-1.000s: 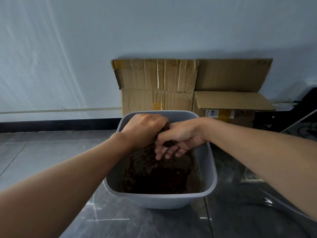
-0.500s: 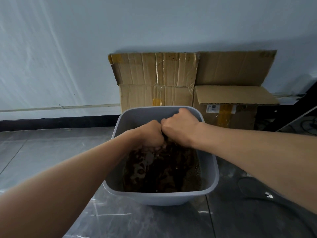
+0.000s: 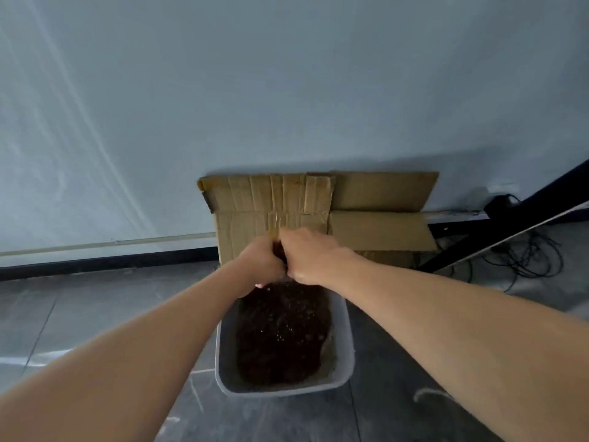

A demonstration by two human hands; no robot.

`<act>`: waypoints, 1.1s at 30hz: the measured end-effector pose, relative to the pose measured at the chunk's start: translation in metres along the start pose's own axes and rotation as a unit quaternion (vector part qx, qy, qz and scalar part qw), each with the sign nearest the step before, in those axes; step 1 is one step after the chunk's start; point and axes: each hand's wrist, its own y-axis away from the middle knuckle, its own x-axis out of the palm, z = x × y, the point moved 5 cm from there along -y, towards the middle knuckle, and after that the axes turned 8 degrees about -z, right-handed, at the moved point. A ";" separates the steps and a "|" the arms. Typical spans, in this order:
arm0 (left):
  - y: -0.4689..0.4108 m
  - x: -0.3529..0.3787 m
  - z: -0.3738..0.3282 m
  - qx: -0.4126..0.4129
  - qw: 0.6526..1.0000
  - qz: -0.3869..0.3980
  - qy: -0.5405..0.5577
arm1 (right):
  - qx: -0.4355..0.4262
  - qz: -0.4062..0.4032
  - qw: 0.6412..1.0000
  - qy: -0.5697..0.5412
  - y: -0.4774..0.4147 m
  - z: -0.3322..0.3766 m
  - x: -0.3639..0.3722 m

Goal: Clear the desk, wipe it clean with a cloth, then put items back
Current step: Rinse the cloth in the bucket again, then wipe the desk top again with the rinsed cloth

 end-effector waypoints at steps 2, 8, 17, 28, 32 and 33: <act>0.025 -0.033 -0.045 0.054 0.998 -0.009 0.005 | 0.016 0.000 1.000 -0.006 0.018 0.008 -0.052; 0.124 -0.140 -0.264 0.162 0.983 0.057 -0.059 | 0.119 -0.023 0.992 -0.028 0.126 0.005 -0.293; 0.329 -0.150 -0.557 0.335 0.913 0.226 -0.051 | 0.365 -0.180 0.910 -0.073 0.395 -0.047 -0.544; 0.682 0.081 -0.650 0.266 0.781 0.563 -0.052 | 0.548 -0.510 0.472 -0.466 0.836 -0.102 -0.471; 0.783 0.158 -0.655 0.265 0.753 0.597 -0.074 | 0.578 -0.567 0.341 -0.477 0.959 -0.111 -0.418; 0.802 0.177 -0.658 0.279 0.755 0.589 -0.074 | 0.577 -0.580 0.315 -0.481 0.985 -0.112 -0.408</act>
